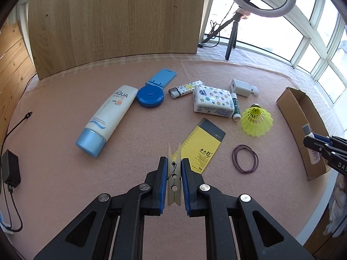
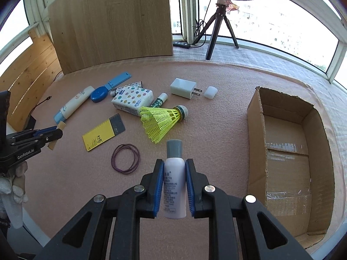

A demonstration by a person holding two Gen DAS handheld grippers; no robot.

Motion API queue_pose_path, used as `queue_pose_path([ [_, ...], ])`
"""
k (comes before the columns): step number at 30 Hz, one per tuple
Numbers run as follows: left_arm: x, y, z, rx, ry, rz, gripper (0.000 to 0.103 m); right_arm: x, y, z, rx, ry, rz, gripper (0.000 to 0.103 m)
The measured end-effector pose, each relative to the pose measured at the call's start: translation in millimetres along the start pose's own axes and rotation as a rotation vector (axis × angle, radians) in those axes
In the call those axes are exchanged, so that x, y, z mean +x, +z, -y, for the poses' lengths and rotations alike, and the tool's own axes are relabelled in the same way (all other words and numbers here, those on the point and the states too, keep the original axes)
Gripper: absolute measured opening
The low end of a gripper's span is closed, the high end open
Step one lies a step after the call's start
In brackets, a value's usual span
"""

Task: Organize objects
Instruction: 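Carry clothespin and lotion bottle into the cardboard box and open both grippers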

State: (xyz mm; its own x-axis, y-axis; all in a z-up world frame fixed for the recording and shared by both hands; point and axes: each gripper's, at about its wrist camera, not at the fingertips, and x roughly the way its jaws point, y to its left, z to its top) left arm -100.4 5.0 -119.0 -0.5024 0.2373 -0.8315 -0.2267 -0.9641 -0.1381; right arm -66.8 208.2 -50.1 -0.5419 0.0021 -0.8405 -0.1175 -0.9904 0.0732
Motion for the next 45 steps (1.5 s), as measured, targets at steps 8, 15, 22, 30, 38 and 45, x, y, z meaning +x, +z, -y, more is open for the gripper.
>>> queue_pose_path([
  [8,-21,18,83,0.102,-0.122,0.053,0.013,-42,-11,40,0.054,-0.058,0.055,0.018],
  [15,-19,32,178,0.224,-0.246,0.069,0.013,-64,-25,85,0.106,-0.122,0.074,0.018],
  [22,-2,38,266,0.326,-0.329,0.055,0.013,-72,-37,127,0.142,-0.17,0.072,0.018],
  [30,25,47,322,0.368,-0.356,0.028,0.013,-69,-45,157,0.167,-0.186,0.063,0.018],
  [38,41,51,342,0.384,-0.345,0.02,0.014,-64,-49,175,0.174,-0.182,0.049,0.018],
  [45,35,53,345,0.385,-0.356,0.048,0.065,-69,-53,170,0.107,-0.228,0.073,0.079],
])
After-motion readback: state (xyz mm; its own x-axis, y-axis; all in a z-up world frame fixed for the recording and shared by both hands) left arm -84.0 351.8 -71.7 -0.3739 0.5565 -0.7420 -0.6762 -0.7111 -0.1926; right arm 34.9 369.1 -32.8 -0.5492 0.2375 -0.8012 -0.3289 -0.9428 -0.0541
